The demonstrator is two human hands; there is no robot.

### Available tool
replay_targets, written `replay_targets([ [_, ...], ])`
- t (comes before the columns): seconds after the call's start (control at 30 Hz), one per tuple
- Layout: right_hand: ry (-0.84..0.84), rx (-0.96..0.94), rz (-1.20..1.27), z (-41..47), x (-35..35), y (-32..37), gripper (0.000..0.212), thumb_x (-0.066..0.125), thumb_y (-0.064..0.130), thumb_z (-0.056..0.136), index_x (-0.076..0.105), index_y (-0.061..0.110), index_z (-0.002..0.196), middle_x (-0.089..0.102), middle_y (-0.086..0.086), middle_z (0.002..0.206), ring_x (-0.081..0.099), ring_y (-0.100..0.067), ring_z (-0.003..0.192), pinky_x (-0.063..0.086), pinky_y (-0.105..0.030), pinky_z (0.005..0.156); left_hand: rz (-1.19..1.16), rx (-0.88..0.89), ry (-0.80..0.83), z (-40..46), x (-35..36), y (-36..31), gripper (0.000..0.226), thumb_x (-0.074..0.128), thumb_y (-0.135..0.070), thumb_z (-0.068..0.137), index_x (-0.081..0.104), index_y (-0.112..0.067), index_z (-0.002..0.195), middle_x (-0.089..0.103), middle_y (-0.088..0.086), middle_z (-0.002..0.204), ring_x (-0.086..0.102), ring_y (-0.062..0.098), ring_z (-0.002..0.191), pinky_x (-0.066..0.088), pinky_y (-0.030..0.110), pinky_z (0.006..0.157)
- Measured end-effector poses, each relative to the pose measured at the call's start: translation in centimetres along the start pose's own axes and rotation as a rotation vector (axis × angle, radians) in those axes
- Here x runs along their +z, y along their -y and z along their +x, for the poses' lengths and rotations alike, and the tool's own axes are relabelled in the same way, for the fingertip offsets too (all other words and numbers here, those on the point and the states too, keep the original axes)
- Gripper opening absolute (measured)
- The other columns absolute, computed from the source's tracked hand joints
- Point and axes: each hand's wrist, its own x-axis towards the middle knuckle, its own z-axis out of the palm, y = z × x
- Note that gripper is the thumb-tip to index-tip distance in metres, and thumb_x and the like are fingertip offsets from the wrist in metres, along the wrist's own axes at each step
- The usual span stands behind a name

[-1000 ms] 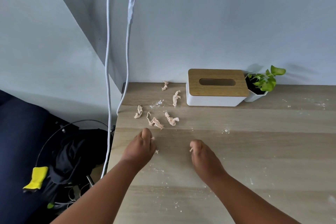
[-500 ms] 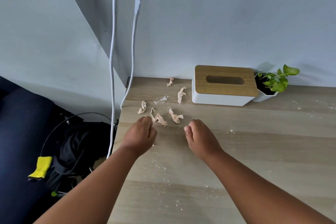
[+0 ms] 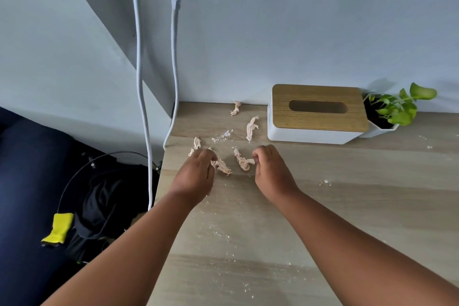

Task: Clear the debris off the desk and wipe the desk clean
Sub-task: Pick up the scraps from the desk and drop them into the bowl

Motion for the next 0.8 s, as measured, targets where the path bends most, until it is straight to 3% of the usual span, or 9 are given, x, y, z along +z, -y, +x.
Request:
replay_targets([
  [0.13,-0.034,0.016,-0.045,0.8,0.7,0.3,0.015,0.057,0.012,0.093,0.061,0.002,0.104,0.053,-0.017,0.102,0.056,-0.037,0.088,0.05,-0.044,0.071,0.154,0.031,0.007,0.6,0.9,0.3,0.026,0.057,-0.028,0.098,0.057,-0.018,0.122,0.061,0.008,0.114,0.061,0.032,0.102,0.05,0.038,0.082],
  [0.2,0.003,0.015,-0.133,1.2,1.1,0.4,0.031,0.061,0.032,0.095,0.059,0.006,0.111,0.054,-0.015,0.106,0.056,-0.035,0.094,0.051,-0.042,0.072,0.232,0.036,0.059,0.8,1.3,0.4,0.041,0.062,-0.041,0.095,0.053,-0.019,0.129,0.059,0.01,0.117,0.059,0.033,0.109,0.052,0.041,0.086],
  [0.3,0.073,-0.042,-0.259,1.5,1.8,0.4,0.046,0.061,0.05,0.095,0.056,0.012,0.122,0.053,-0.011,0.11,0.054,-0.03,0.098,0.052,-0.04,0.077,0.309,0.06,0.075,1.0,1.6,0.6,0.041,0.063,-0.043,0.094,0.056,-0.015,0.123,0.057,0.011,0.116,0.059,0.033,0.11,0.054,0.043,0.086],
  [0.43,0.09,-0.079,-0.303,1.7,2.7,0.6,0.034,0.058,0.04,0.098,0.057,0.014,0.12,0.051,-0.01,0.108,0.054,-0.031,0.097,0.048,-0.04,0.076,0.385,0.134,0.083,0.8,1.6,0.7,0.027,0.058,-0.033,0.1,0.061,-0.006,0.106,0.06,0.015,0.111,0.058,0.036,0.106,0.054,0.048,0.087],
  [0.53,0.089,-0.075,-0.314,1.7,3.0,0.7,0.025,0.055,0.028,0.102,0.059,0.01,0.119,0.052,-0.014,0.109,0.055,-0.036,0.095,0.044,-0.042,0.075,0.43,0.178,0.062,0.5,1.4,0.6,0.025,0.061,-0.023,0.098,0.064,0.001,0.102,0.064,0.021,0.102,0.064,0.039,0.096,0.058,0.047,0.075],
  [0.6,0.092,-0.059,-0.307,1.6,3.0,0.8,0.02,0.051,0.022,0.104,0.059,0.008,0.117,0.054,-0.015,0.11,0.056,-0.037,0.095,0.042,-0.041,0.075,0.512,0.256,0.07,0.5,1.2,0.1,0.024,0.061,-0.018,0.09,0.067,0.005,0.092,0.064,0.02,0.087,0.067,0.037,0.078,0.06,0.04,0.064],
  [0.67,0.102,-0.043,-0.285,1.5,2.8,1.0,0.016,0.047,0.017,0.106,0.056,0.006,0.114,0.055,-0.016,0.11,0.056,-0.037,0.096,0.041,-0.041,0.074,0.623,0.383,0.048,0.5,1.0,-0.2,0.018,0.08,-0.009,0.071,0.068,0.003,0.076,0.06,0.016,0.074,0.064,0.032,0.063,0.058,0.035,0.056],
  [0.73,0.107,-0.012,-0.222,1.3,2.4,1.1,0.013,0.046,0.01,0.104,0.054,0.004,0.112,0.056,-0.017,0.109,0.057,-0.036,0.095,0.043,-0.04,0.072,0.701,0.457,0.05,0.6,1.0,-0.1,0.024,0.09,0.001,0.055,0.07,0.0,0.069,0.06,0.013,0.071,0.061,0.028,0.059,0.056,0.034,0.053],
  [0.8,0.127,0.031,-0.18,1.1,1.9,1.2,0.017,0.046,0.0,0.097,0.052,0.005,0.112,0.055,-0.015,0.108,0.056,-0.035,0.094,0.045,-0.04,0.07,0.703,0.442,0.095,0.3,0.9,-0.1,0.021,0.088,0.001,0.058,0.071,-0.003,0.069,0.062,0.012,0.073,0.06,0.026,0.061,0.054,0.034,0.054],
])
